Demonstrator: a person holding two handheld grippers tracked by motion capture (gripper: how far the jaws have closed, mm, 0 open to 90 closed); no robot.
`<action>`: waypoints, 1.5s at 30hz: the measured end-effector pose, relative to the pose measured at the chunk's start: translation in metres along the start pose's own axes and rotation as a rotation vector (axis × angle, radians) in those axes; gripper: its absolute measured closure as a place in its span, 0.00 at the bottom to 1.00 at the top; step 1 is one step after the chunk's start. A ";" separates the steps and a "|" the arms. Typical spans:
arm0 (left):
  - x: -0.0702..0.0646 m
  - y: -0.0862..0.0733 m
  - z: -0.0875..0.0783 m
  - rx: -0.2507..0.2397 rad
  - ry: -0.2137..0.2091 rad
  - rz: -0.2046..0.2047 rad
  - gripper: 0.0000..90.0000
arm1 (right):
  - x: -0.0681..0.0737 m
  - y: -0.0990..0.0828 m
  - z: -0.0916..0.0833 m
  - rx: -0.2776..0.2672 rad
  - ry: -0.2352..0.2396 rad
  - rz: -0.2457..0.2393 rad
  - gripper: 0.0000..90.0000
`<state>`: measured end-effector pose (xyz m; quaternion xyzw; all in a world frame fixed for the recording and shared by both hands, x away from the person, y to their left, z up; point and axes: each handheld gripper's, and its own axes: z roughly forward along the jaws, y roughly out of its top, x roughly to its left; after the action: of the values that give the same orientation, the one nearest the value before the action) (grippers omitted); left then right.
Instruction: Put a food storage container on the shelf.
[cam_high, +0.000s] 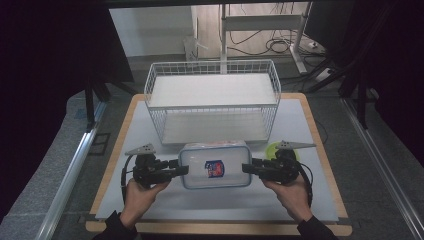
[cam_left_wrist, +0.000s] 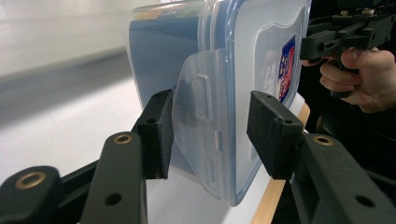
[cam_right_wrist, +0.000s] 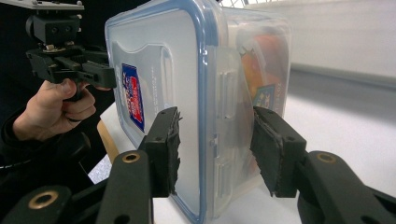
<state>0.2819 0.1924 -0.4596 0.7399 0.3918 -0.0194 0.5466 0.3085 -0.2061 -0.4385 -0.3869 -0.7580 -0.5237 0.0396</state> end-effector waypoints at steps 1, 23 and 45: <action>-0.001 0.003 -0.001 -0.001 0.003 0.005 0.58 | 0.000 0.003 0.000 0.000 0.001 -0.001 0.59; -0.004 0.068 -0.020 -0.046 0.017 0.046 0.58 | 0.008 0.066 -0.008 -0.057 0.008 -0.033 0.59; 0.002 0.151 -0.040 -0.090 0.038 0.087 0.58 | 0.008 0.142 -0.009 -0.135 0.029 -0.033 0.59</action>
<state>0.3579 0.2118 -0.3248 0.7311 0.3698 0.0361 0.5723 0.3885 -0.1877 -0.3222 -0.3687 -0.7264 -0.5798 0.0157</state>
